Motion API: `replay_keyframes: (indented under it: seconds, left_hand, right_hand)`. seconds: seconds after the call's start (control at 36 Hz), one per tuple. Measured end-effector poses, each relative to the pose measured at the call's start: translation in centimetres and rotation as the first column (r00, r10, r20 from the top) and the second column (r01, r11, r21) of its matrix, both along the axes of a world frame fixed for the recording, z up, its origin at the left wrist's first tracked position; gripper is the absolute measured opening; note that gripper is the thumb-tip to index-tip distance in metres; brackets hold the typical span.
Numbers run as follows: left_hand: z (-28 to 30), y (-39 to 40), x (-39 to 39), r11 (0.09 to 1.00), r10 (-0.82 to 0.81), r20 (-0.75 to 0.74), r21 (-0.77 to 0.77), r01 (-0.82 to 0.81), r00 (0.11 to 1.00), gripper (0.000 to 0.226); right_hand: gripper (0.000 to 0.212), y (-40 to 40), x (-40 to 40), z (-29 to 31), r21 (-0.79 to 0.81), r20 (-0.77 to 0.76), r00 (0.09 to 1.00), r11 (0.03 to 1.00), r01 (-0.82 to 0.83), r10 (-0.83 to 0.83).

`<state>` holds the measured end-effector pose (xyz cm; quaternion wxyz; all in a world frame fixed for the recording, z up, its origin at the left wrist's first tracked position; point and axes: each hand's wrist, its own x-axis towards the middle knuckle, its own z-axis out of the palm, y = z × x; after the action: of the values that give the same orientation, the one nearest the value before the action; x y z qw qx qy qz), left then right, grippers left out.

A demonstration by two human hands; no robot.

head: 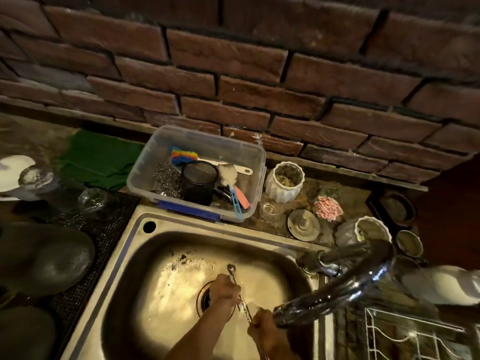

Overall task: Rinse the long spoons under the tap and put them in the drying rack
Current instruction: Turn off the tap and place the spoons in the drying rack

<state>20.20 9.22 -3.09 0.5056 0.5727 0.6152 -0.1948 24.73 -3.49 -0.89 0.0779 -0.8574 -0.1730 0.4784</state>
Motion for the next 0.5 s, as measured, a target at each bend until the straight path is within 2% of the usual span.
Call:
replay_keyframes:
  seconds: [0.08, 0.17, 0.22, 0.33, 0.42, 0.47, 0.5]
  left_hand:
    - [2.7, 0.3, -0.5, 0.999, 0.036, 0.018, 0.03, -0.037, 0.999, 0.01]
    - [5.2, 1.1, -1.2, 0.994, 0.099, 0.098, 0.028, -0.102, 0.99, 0.025]
    - [7.1, 1.6, -1.7, 0.985, 0.165, 0.184, 0.012, -0.17, 0.969, 0.03]
    - [11.5, 2.0, -3.1, 0.962, 0.241, 0.282, 0.059, -0.268, 0.929, 0.009]
    - [15.0, 2.3, -4.4, 0.969, 0.222, 0.325, 0.033, -0.246, 0.919, 0.014]
    - [17.6, 2.5, -5.2, 0.98, 0.174, 0.336, 0.038, -0.198, 0.926, 0.011]
    - [18.9, 2.3, -5.7, 0.984, 0.145, 0.344, 0.05, -0.172, 0.928, 0.009]
  right_hand:
    - [0.033, 0.2, -0.6, 3.2, 0.007, -0.003, 0.999, 0.999, -0.05, 0.05]
    - [0.026, 0.4, -1.2, 5.9, 0.029, 0.018, 0.997, 0.997, -0.076, 0.075]
    - [0.019, 0.4, -1.7, 7.5, 0.104, 0.03, 0.999, 0.993, -0.047, 0.044]
    - [0.01, 0.6, -2.9, 12.1, 0.217, 0.062, 0.998, 0.976, -0.034, 0.021]
    - [0.013, 0.6, -4.1, 15.3, 0.313, 0.06, 0.998, 0.95, -0.002, -0.018]
    - [0.007, 0.4, -4.9, 17.3, 0.38, 0.089, 0.996, 0.925, -0.016, -0.019]
    - [0.011, 0.3, -5.3, 18.2, 0.407, 0.096, 0.995, 0.913, -0.03, -0.011]
